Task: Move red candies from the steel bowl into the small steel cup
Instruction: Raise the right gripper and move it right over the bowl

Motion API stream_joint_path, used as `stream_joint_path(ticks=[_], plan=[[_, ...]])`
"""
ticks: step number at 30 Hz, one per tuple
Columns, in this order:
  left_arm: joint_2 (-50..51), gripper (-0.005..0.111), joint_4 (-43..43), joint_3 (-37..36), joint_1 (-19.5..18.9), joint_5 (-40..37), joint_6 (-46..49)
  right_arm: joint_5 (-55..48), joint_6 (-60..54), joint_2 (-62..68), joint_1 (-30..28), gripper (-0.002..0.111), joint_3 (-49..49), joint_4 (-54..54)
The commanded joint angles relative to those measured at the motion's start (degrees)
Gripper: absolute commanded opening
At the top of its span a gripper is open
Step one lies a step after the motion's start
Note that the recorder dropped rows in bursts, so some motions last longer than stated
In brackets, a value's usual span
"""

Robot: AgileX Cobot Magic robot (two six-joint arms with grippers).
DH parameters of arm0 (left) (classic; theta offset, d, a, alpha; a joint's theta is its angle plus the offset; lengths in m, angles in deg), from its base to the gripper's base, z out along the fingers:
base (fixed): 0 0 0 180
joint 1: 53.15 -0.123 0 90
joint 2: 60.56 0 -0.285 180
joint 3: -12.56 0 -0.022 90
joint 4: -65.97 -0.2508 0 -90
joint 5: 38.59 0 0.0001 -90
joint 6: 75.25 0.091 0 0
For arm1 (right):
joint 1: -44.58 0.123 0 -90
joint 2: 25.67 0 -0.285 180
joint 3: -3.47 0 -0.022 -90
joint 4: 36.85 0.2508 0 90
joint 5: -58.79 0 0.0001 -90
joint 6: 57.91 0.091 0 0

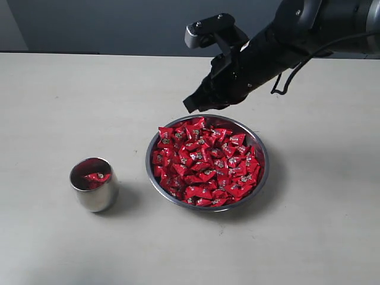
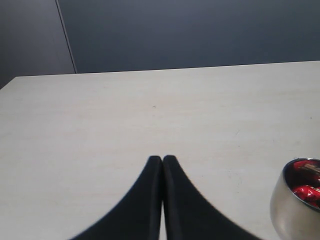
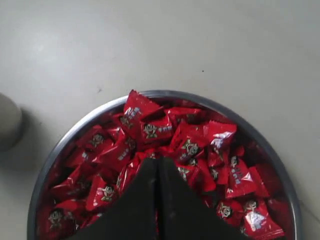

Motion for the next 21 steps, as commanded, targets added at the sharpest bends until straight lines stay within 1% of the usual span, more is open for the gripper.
stream_joint_path(ticks=[1,7,13,21], plan=[[-0.3,0.000,0.1,-0.2,0.0,0.1,-0.1,3.4,1.3,-0.9,-0.3,-0.001,-1.9,-2.3],[-0.3,0.000,0.1,-0.2,0.0,0.1,-0.1,7.6,1.7,-0.9,-0.3,-0.001,-2.4,-2.8],[-0.3,0.000,0.1,-0.2,0.0,0.1,-0.1,8.2,3.6,0.2,-0.3,-0.001,-2.4,-2.9],[-0.3,0.000,0.1,-0.2,0.0,0.1,-0.1,8.4,3.7,5.4,-0.3,-0.001,-2.2,-1.3]])
